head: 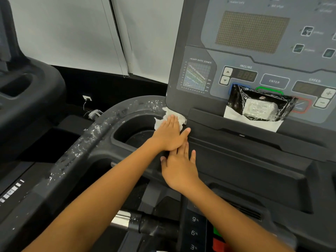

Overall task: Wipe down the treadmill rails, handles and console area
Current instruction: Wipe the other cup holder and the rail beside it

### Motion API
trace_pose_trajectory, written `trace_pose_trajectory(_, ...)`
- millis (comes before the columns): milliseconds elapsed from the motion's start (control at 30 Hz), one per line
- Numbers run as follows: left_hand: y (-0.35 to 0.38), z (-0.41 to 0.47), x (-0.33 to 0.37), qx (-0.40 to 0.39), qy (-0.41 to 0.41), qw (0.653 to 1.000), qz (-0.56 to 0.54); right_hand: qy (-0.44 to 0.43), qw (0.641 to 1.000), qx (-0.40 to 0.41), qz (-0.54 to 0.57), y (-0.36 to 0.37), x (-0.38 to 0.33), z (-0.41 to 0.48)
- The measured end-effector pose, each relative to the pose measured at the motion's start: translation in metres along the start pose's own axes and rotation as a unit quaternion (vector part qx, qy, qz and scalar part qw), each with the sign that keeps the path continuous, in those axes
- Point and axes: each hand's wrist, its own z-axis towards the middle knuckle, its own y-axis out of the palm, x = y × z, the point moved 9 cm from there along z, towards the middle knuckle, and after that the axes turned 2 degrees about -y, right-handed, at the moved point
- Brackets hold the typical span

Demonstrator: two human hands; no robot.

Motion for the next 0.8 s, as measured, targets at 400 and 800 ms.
trace_pose_trajectory(400,-0.024,0.031,-0.059,0.07,0.026,0.995,0.063,0.006,1.0,-0.012,-0.001,0.0,0.002,-0.002)
trace_pose_trajectory(800,-0.021,0.009,-0.008,0.181,0.076,0.976,0.091,-0.007,1.0,-0.002,0.03,-0.001,0.002,-0.001)
